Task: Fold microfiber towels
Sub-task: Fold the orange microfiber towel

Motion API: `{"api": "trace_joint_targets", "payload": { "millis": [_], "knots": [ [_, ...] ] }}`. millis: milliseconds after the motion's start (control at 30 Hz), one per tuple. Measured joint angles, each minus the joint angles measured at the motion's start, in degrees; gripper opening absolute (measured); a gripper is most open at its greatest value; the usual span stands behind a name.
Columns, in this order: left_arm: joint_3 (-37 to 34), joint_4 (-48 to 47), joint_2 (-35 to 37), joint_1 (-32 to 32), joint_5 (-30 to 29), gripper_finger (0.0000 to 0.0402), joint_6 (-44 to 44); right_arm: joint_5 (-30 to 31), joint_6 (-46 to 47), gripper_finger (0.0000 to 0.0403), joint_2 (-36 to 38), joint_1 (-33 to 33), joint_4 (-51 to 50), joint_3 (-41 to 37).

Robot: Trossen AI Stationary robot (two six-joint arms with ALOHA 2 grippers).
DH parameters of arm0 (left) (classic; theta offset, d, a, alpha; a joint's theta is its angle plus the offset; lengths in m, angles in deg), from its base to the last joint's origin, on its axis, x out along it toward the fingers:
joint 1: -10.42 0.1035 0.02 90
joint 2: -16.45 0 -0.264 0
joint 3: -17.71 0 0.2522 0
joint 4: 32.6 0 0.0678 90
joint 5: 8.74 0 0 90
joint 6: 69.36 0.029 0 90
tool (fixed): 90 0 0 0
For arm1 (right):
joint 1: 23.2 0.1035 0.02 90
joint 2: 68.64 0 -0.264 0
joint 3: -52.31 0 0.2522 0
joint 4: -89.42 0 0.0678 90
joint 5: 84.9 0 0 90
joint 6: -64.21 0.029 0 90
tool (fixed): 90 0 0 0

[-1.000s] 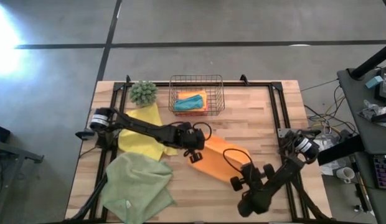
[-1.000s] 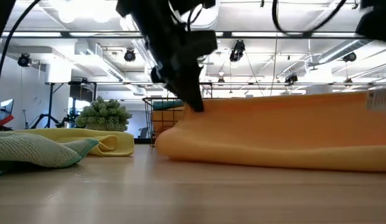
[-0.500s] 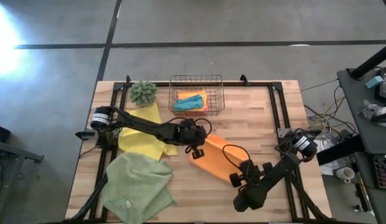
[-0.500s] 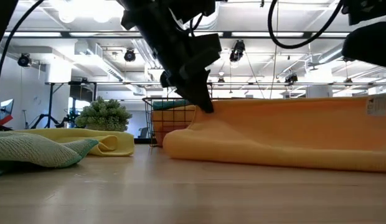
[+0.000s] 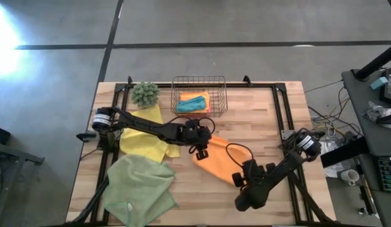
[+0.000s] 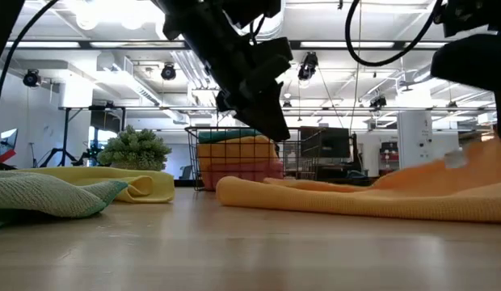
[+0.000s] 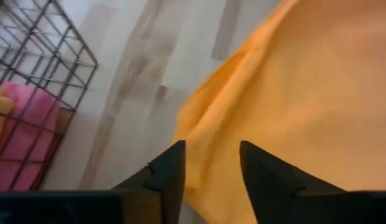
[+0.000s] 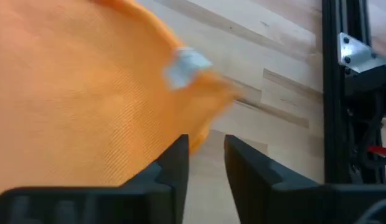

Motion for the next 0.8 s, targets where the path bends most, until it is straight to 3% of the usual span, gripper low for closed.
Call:
{"api": "trace_joint_targets", "payload": {
  "millis": [100,267,400,600,800],
  "knots": [
    [0.0,-1.3,0.6,1.1,1.4,0.0157,-0.1,0.2,1.0,0.0119,2.5,0.0,0.0,-0.2],
    [0.4,-3.0,3.3,1.9,13.4,0.0166,-0.2,8.4,-1.0,0.0142,8.3,0.7,0.8,-0.4],
    [-1.1,-1.7,2.4,0.7,20.4,0.0166,0.4,10.1,-4.7,0.0143,12.7,0.6,5.2,-1.8],
    [-3.6,4.7,-1.6,0.2,20.7,0.0166,3.9,11.1,-11.3,0.0132,19.1,0.5,26.0,-11.3],
    [-4.1,5.4,-3.1,1.1,15.4,0.0166,7.3,11.0,-13.5,0.0099,21.4,0.5,44.2,-21.4]
  ]
}}
